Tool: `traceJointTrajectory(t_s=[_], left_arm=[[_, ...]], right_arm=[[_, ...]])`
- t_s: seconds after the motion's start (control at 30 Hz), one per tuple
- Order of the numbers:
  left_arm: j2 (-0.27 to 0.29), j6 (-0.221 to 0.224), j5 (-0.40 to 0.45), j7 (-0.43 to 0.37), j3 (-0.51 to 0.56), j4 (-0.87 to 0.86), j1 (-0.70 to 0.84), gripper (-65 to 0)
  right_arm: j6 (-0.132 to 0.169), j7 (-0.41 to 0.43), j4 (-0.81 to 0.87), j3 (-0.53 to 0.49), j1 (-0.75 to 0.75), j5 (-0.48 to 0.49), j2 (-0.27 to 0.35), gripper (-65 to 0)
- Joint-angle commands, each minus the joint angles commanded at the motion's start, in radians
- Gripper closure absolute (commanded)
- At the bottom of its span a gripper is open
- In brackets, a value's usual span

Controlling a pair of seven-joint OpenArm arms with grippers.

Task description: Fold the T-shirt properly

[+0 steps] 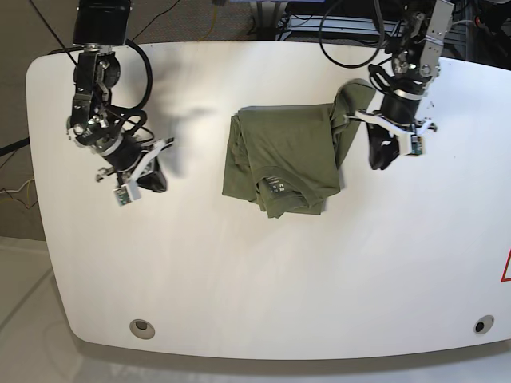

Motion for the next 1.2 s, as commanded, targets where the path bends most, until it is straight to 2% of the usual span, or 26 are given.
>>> traceJointTrajectory(t_s=[0.37, 0.5, 0.67, 0.7, 0.73, 0.83, 1.0, 1.13, 1.2], left_arm=[[0.005, -0.002, -0.003, 0.0, -0.353, 0.058, 0.255, -7.7], [0.02, -0.002, -0.005, -0.002, -0.433, 0.06, 0.339, -7.7], [0.1, -0.008, -0.005, 0.0, -0.54, 0.06, 0.413, -7.7], [0.121, -0.021, -0.005, 0.0, -0.56, 0.06, 0.427, -7.7], [0.133, -0.035, -0.005, 0.0, -0.574, 0.06, 0.437, -7.7], [0.175, -0.087, -0.003, 0.003, -0.615, 0.057, 0.468, -7.5], [0.195, -0.109, -0.003, 0.117, -0.658, 0.049, 0.496, -7.3], [0.199, -0.11, -0.003, 0.224, -0.68, 0.005, 0.497, -7.3], [0.203, -0.11, -0.003, 0.235, -0.68, -0.034, 0.497, -7.3]], right_arm=[[0.003, 0.0, 0.002, 0.347, -0.186, -0.232, 0.025, -1.5], [0.008, 0.0, -0.002, 0.465, -0.242, -0.293, 0.018, -1.5], [0.078, 0.0, -0.014, 0.631, -0.295, -0.356, -0.003, -1.5], [0.095, 0.0, -0.017, 0.669, -0.301, -0.374, -0.011, -1.5], [0.104, 0.0, -0.018, 0.695, -0.304, -0.388, -0.015, -1.5], [0.107, 0.0, -0.021, 0.786, -0.305, -0.459, -0.028, -1.5], [0.107, 0.017, -0.103, 0.907, -0.298, -0.612, -0.054, -1.5], [0.107, 0.11, -0.219, 0.987, -0.298, -0.713, -0.06, -1.5], [0.107, 0.161, -0.275, 1.014, -0.298, -0.743, -0.061, -1.5]])
